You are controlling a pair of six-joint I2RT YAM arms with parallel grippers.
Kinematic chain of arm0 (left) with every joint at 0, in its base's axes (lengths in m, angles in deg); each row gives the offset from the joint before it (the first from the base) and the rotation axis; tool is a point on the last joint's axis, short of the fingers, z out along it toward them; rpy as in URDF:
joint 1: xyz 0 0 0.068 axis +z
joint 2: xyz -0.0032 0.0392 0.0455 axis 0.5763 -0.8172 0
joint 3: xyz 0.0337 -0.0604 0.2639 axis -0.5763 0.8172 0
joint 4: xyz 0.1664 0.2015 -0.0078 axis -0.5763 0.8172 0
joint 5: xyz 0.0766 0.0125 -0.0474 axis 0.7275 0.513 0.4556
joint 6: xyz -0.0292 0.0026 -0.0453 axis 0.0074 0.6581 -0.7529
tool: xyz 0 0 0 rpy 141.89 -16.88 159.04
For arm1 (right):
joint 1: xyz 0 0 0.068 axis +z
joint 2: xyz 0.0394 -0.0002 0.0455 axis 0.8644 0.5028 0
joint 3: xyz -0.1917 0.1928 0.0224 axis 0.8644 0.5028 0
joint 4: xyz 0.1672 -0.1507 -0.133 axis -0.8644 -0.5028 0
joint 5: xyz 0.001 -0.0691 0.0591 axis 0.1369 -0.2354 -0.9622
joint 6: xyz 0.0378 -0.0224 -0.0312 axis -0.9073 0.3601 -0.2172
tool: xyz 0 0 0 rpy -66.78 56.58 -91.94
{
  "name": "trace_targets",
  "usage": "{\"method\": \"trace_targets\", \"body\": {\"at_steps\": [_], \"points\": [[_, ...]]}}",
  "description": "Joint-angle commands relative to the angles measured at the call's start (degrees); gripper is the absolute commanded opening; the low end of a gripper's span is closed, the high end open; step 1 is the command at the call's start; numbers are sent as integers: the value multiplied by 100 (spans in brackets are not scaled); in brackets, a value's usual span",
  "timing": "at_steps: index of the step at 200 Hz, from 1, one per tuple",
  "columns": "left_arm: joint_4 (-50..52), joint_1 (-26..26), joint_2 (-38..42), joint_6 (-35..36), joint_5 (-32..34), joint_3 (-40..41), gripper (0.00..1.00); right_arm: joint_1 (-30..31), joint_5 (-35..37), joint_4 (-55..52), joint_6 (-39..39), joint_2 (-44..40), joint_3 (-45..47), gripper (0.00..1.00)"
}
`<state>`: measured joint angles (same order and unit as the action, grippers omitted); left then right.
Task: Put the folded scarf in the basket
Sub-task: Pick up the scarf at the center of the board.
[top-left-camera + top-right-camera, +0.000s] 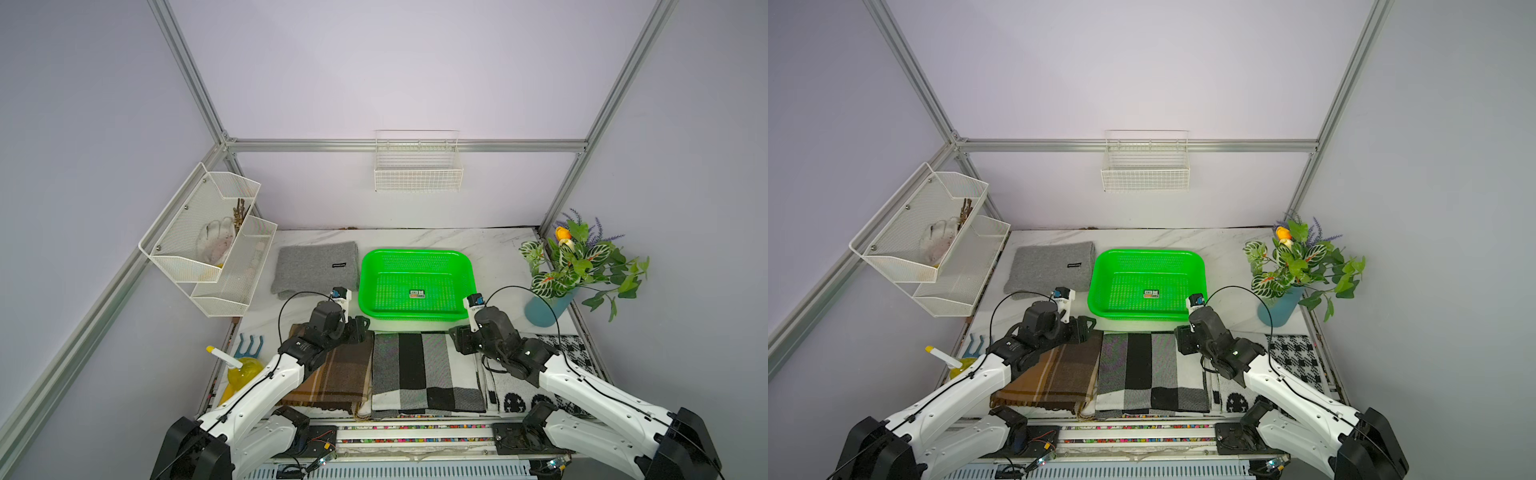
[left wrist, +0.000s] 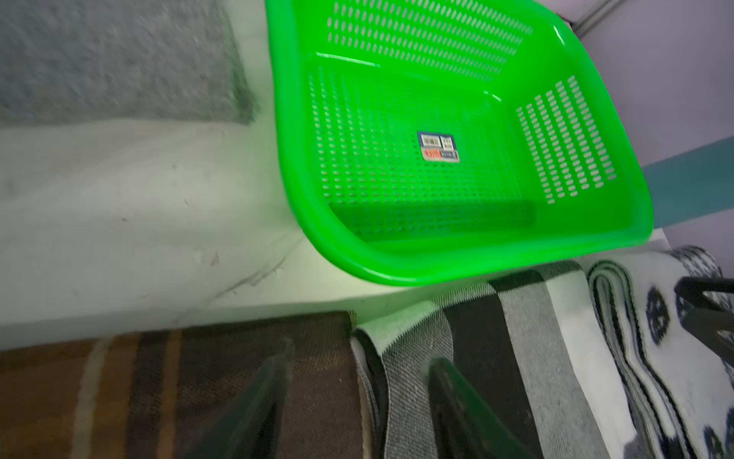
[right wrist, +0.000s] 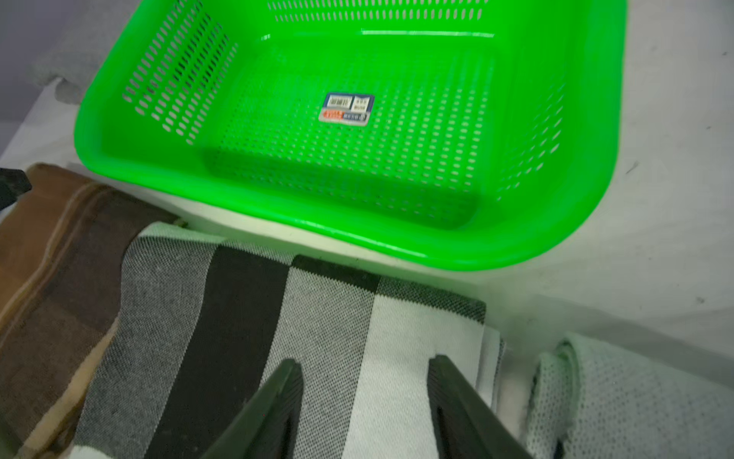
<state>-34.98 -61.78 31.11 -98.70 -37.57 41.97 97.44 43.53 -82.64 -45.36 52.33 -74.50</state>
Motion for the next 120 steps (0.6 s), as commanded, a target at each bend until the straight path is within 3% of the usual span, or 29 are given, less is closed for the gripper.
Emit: {"method": "trace_targets", "body": {"at_steps": [1, 17, 43, 74, 83, 120], "points": [[-187, -459, 194, -346, -115, 92, 61, 29, 170, -382, -243, 34, 120, 59], [-340, -785, 134, -425, -166, 267, 62, 29, 55, -316, -327, 175, 156, 60], [-842, -962, -32, -644, -741, 625, 64, 31, 568, -586, -607, 706, 39, 61], [-1215, -1079, -298, -709, -610, 925, 66, 28, 761, -977, -829, 1430, -248, 64], [-1313, -1087, -381, -717, -646, 996, 67, 29, 735, -968, -883, 1543, -240, 70], [-1181, -1131, -171, -610, -466, 1120, 70, 5, 762, -1075, -1105, 1375, -183, 74]]}}
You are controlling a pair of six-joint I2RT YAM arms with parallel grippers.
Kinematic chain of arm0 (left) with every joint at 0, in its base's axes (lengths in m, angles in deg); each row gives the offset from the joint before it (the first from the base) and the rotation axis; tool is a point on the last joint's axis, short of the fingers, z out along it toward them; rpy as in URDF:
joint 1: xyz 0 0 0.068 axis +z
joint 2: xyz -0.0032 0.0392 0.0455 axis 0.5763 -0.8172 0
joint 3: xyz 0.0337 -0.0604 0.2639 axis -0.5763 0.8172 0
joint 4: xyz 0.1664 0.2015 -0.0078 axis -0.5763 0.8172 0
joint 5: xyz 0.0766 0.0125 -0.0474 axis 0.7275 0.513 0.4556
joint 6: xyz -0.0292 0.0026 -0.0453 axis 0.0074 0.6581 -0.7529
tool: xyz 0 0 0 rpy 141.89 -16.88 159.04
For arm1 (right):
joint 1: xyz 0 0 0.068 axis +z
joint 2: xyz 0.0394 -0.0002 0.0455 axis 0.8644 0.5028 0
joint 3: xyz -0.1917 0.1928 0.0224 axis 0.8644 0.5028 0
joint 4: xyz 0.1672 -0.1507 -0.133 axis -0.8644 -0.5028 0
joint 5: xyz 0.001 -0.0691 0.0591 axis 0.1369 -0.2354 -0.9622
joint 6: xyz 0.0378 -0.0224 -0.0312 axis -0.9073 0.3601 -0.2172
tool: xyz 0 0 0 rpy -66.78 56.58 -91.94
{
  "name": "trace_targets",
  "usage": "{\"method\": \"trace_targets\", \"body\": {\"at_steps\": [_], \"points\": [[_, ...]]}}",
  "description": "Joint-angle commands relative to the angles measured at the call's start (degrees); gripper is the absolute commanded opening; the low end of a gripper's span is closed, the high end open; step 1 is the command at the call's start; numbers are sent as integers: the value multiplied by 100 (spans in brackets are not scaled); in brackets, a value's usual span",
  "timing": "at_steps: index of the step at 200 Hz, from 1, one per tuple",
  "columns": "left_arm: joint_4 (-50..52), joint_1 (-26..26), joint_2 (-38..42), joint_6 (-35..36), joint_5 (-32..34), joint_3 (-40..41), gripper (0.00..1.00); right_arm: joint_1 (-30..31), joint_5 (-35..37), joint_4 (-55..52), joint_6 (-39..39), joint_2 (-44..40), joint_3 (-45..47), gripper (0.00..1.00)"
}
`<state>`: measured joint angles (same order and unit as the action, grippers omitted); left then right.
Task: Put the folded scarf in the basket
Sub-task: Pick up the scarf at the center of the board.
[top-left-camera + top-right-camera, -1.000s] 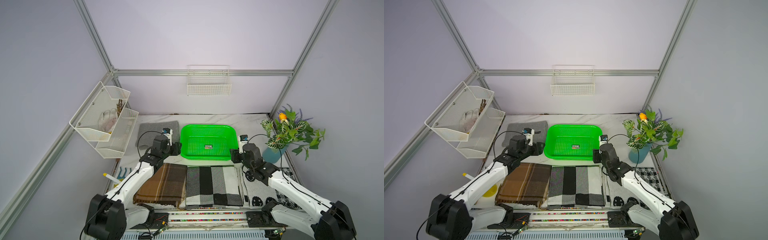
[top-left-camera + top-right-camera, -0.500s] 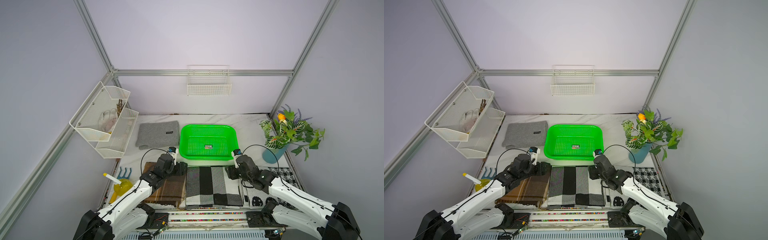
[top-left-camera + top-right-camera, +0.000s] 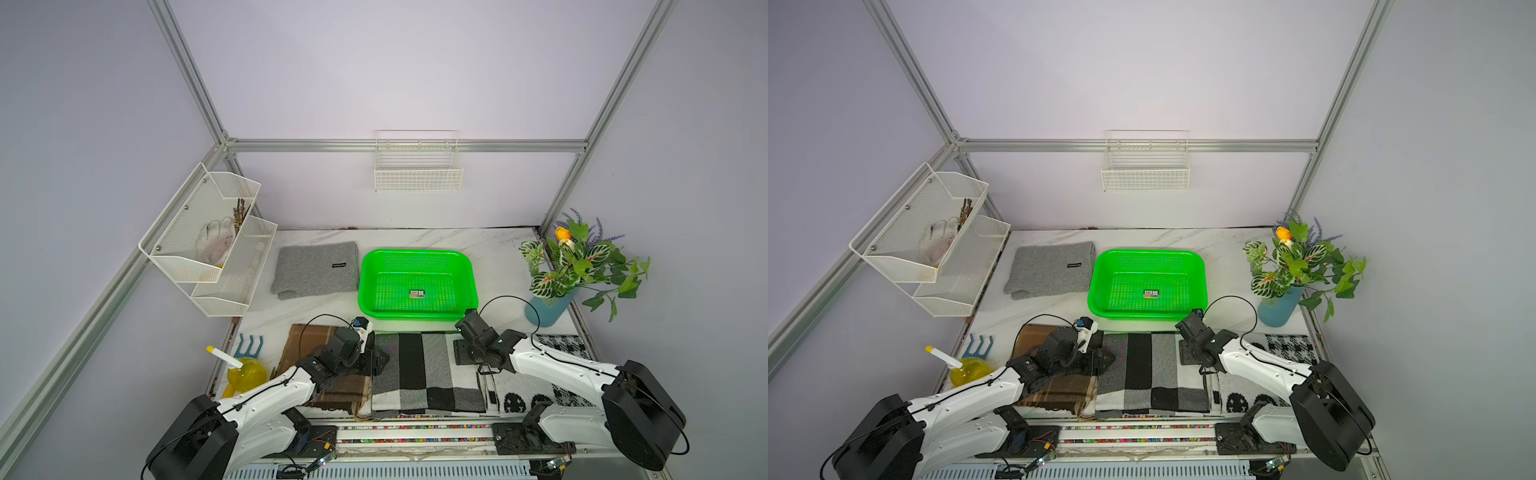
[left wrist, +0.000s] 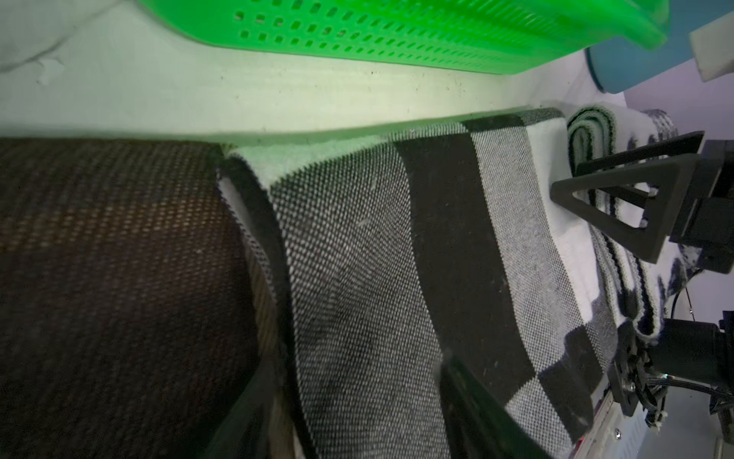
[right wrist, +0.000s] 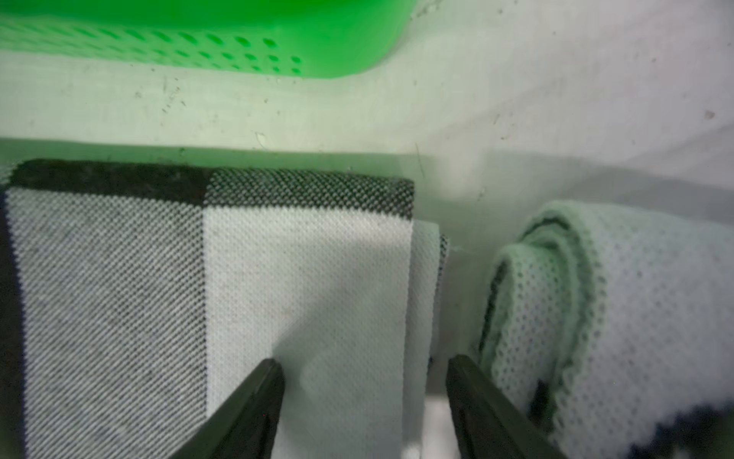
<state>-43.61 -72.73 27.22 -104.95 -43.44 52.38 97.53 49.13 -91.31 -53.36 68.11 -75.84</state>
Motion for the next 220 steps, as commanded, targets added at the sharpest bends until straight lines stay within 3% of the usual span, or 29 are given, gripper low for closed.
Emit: {"method": "trace_targets", "body": {"at_steps": [1, 42, 82, 119, 154, 158, 179, 201, 220], "points": [[-311, -40, 221, 20, 138, 90, 70, -2, 198, -202, -307, -209, -43, 74], [-398, -43, -66, 2, -7, 96, 71, -144, -412, -36, -56, 195, -85, 77], [-413, -101, -208, 7, 23, 75, 73, -185, -457, 53, -70, 156, -3, 77], [-453, -135, -372, 0, -8, 91, 73, -186, -773, 49, 116, 779, -155, 76], [-373, -147, -492, 44, 150, 128, 74, -190, -1061, 385, 199, 994, 3, 67], [-385, -147, -532, 38, 130, 127, 73, -186, -1094, 434, 217, 1023, 23, 62], [-379, -174, -693, 25, 142, 88, 74, -192, -1137, 453, 237, 983, 39, 55], [-278, -237, -848, 82, 279, 36, 74, -184, -971, 381, 181, 801, 40, 41], [-386, -284, -1194, 85, -7, -18, 74, -177, -950, 481, 172, 740, 120, 40]]}}
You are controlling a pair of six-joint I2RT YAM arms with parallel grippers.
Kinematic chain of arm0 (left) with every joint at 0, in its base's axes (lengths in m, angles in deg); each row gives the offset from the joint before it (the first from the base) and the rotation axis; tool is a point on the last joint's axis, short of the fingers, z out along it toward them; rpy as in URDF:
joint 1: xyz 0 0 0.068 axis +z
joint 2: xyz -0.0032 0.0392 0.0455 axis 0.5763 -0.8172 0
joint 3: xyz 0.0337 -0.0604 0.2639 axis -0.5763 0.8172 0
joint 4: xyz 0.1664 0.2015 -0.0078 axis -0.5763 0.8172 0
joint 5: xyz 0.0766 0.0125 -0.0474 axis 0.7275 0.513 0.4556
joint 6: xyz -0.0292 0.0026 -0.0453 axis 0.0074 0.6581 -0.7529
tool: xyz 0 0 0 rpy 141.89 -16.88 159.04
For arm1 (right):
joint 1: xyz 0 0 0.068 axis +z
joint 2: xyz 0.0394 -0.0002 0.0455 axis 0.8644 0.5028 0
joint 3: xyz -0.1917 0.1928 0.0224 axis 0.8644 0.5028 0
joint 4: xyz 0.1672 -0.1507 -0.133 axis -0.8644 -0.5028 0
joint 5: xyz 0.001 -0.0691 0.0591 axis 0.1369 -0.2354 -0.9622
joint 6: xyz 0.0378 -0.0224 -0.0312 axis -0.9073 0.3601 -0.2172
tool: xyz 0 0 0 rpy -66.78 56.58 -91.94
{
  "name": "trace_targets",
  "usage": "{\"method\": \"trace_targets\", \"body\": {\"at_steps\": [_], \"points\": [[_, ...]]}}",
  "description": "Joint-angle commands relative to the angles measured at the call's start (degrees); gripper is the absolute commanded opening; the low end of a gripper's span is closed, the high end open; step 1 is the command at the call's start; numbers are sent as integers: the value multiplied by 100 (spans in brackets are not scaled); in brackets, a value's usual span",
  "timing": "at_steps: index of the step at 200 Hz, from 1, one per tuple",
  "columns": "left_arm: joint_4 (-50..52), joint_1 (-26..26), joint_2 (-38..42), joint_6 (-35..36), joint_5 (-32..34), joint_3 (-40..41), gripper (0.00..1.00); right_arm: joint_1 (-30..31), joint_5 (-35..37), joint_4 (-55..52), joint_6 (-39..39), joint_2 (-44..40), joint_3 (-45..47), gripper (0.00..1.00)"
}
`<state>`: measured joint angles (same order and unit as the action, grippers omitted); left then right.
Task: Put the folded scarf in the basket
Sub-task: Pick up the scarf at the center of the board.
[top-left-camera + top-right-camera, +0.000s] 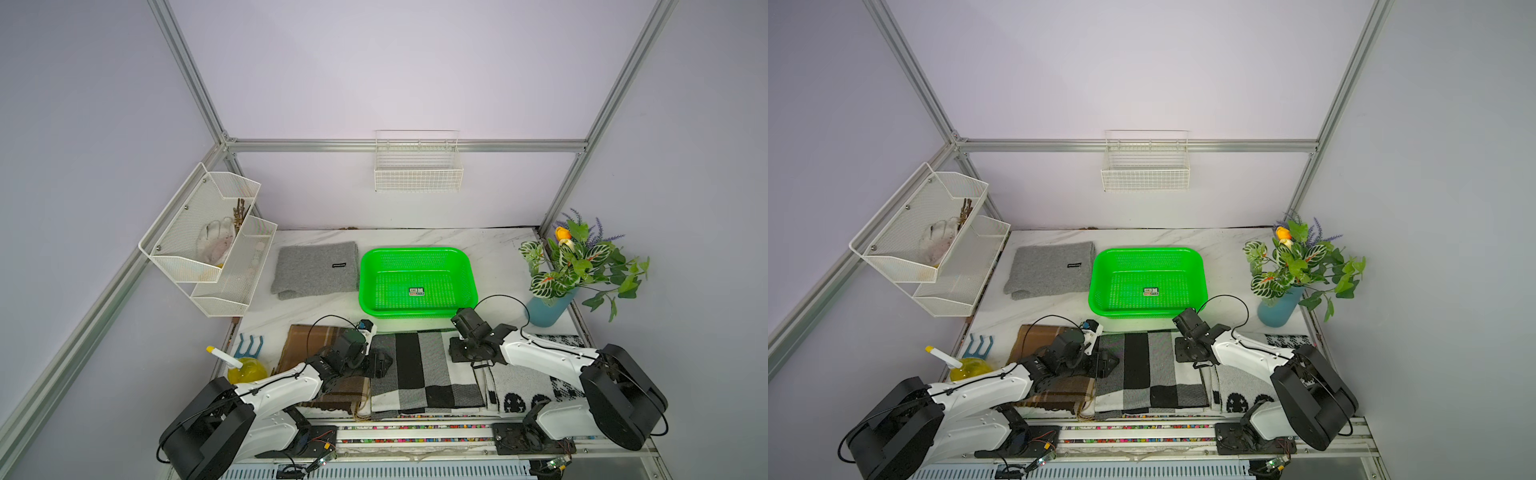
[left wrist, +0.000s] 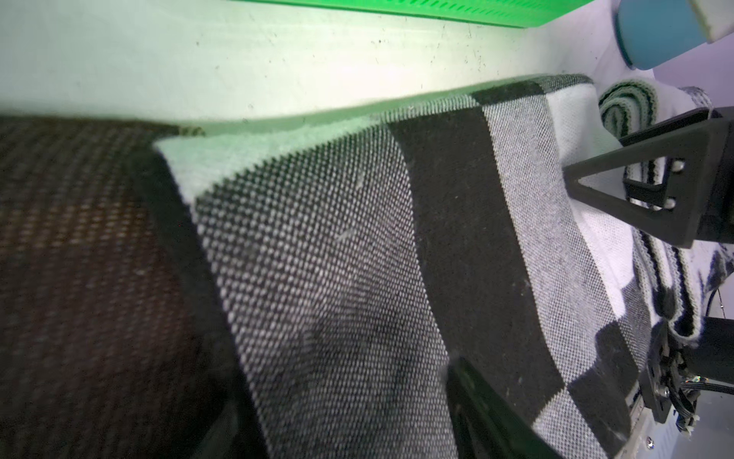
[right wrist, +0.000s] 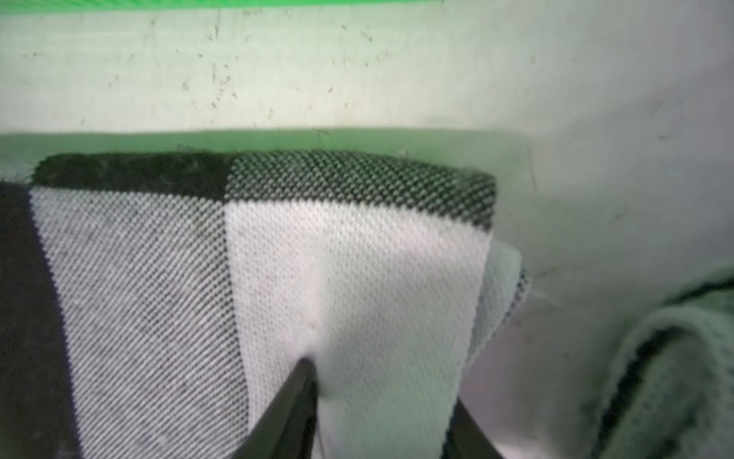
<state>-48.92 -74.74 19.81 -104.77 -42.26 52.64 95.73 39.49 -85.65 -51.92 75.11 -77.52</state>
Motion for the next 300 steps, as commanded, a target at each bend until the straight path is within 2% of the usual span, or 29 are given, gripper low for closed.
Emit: {"method": "trace_targets", "body": {"at_steps": [1, 50, 71, 90, 109, 123, 133, 155, 163, 182, 205, 231, 255, 265, 271, 300], "points": [[133, -85, -474, 64, -137, -46, 74, -2, 6, -81, 34, 42, 289, 40], [-139, -246, -770, 12, -223, -133, 71, 44, -116, 32, 92, -207, 390, 39], [-397, -246, -1015, -16, -495, -144, 61, 38, -162, 86, 93, -428, 450, 39], [-446, -254, -1383, -11, -681, -224, 56, 45, -260, 135, 110, -555, 502, 37], [-440, -255, -1375, 12, -659, -237, 53, 41, -409, 212, 167, -584, 543, 37], [-452, -255, -1289, 26, -636, -203, 42, 43, -472, 284, 174, -572, 588, 36], [-481, -255, -1296, 25, -671, -190, 38, 42, -485, 326, 173, -538, 623, 38], [-460, -263, -1445, 36, -739, -258, 40, 63, -304, 212, 102, -406, 583, 44], [-428, -264, -1474, 42, -709, -271, 41, 109, -103, 134, 14, -428, 570, 49], [-252, -263, -1450, 84, -496, -278, 48, 130, 285, 19, -166, -423, 544, 55], [-304, -273, -1421, 76, -519, -252, 45, 149, 229, 56, -96, -17, 466, 58], [-441, -272, -1530, 59, -657, -255, 23, 153, -567, 580, -49, -195, 733, 41], [-574, -273, -1584, 51, -807, -286, 11, 156, -989, 1146, -9, -311, 973, 25], [-616, -273, -1558, 59, -833, -296, 5, 166, -1308, 1367, 47, -231, 998, 11], [-614, -276, -1534, 73, -835, -300, 0, 177, -1488, 1513, 34, -197, 1009, 0], [-626, -277, -1337, 113, -865, -278, 0, 267, -1428, 1537, -54, -589, 984, 0]]}}
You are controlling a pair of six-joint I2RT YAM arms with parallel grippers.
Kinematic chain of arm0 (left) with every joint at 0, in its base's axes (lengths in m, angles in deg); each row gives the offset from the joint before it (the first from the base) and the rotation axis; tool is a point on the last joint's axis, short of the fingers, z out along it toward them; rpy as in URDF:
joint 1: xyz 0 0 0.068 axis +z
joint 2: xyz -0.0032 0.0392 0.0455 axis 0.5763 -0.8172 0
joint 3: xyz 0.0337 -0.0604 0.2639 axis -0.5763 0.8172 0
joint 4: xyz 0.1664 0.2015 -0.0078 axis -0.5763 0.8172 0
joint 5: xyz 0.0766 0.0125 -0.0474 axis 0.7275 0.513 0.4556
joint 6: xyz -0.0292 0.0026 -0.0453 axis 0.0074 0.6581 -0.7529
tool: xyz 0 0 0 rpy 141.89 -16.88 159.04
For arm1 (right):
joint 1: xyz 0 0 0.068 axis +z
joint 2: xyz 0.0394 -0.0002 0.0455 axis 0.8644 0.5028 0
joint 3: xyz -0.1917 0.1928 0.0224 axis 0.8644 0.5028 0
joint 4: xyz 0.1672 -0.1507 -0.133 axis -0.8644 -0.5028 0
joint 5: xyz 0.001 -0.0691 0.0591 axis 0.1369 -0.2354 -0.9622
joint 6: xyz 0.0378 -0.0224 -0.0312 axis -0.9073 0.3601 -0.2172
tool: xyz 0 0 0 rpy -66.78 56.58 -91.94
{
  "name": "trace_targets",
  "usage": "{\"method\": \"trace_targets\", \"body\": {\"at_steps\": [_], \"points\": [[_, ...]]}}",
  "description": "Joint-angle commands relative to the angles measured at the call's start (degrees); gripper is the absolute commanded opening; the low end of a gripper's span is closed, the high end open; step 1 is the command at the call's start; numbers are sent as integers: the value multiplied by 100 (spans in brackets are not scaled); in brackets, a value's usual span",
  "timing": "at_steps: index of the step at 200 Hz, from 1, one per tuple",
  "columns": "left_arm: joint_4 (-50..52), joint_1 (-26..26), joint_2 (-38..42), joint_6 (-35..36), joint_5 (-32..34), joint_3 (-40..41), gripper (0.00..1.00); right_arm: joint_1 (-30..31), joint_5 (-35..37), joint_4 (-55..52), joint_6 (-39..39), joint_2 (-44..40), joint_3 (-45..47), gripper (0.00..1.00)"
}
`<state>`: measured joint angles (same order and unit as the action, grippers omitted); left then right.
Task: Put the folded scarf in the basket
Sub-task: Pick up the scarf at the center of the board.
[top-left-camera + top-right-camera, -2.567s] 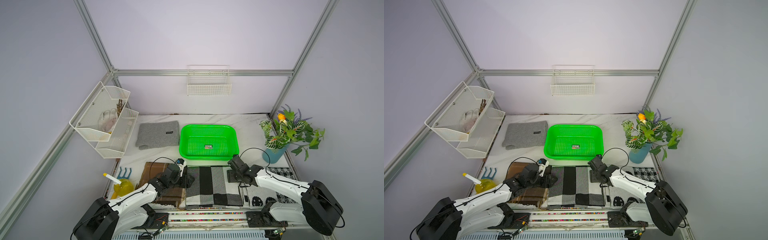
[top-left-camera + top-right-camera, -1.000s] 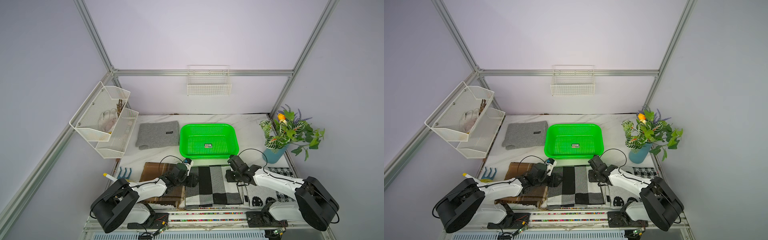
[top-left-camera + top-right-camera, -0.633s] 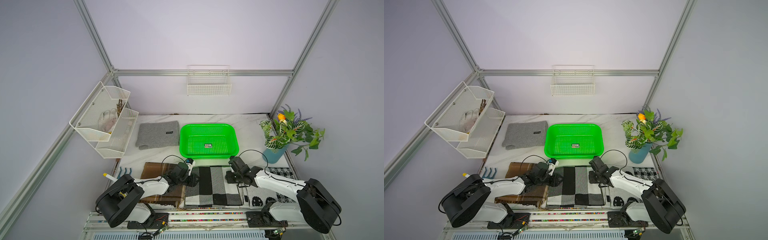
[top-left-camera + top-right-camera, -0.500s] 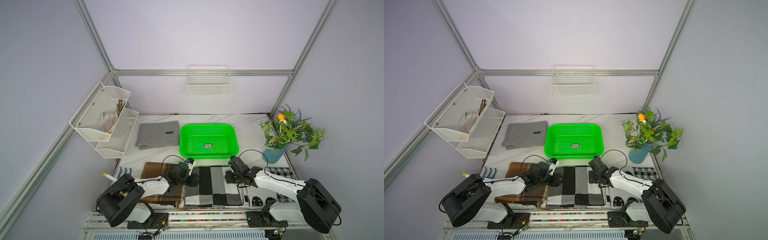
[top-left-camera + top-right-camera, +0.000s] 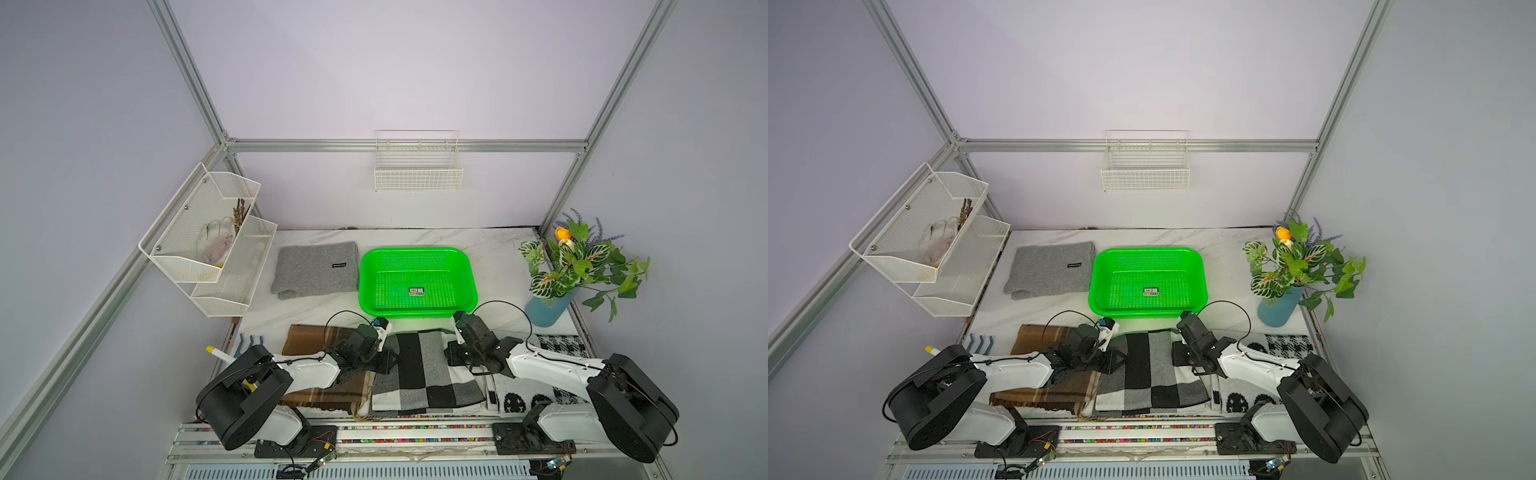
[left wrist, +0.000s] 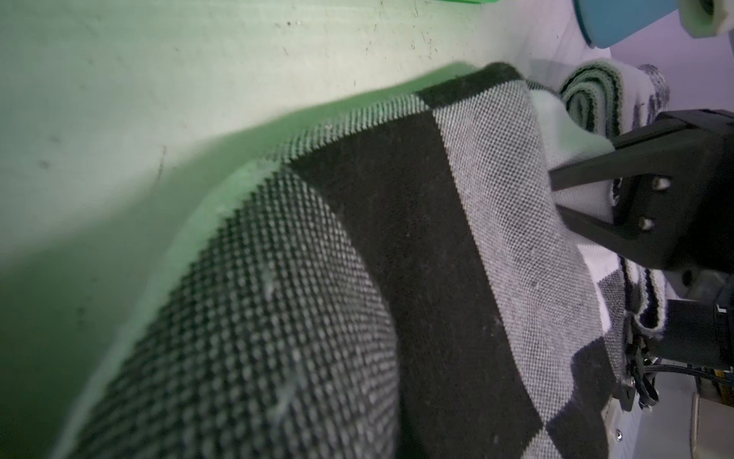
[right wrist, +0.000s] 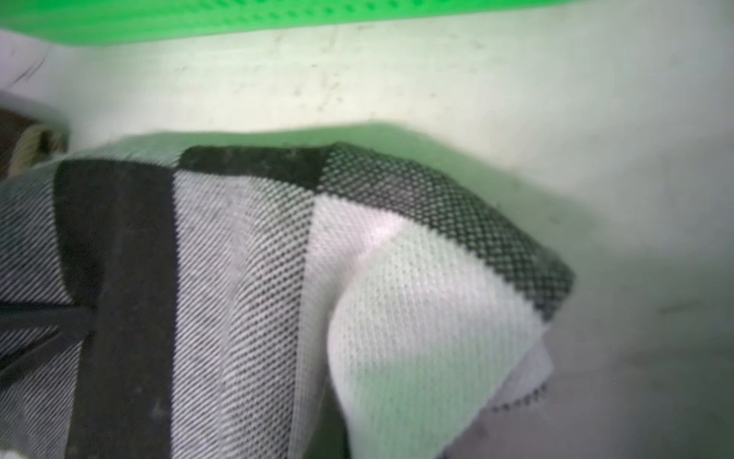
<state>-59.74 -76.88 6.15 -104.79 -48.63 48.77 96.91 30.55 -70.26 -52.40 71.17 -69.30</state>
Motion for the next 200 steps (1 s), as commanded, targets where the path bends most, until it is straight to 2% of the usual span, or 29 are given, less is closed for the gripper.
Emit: {"method": "trace_targets", "body": {"at_steps": [1, 19, 55, 144, 168, 200], "points": [[452, -56, 33, 115, -231, 109, 0, 153, -520, -14, -12, -222, 162, 0], [516, -64, 260, 131, -135, 71, 0, 157, -262, -189, -76, -786, 194, 0], [761, -58, 700, 119, -87, -213, 0, 157, -96, -750, 67, -1404, -124, 0], [1611, -58, 1394, 137, 81, -1048, 0, 149, -199, -1130, 288, -1961, -553, 0], [1439, -56, 1084, 92, 130, -814, 0, 141, 78, -853, 282, -1920, -191, 0], [1119, -41, 623, 122, 108, -726, 0, 136, 173, -762, 341, -1286, -155, 0]]}}
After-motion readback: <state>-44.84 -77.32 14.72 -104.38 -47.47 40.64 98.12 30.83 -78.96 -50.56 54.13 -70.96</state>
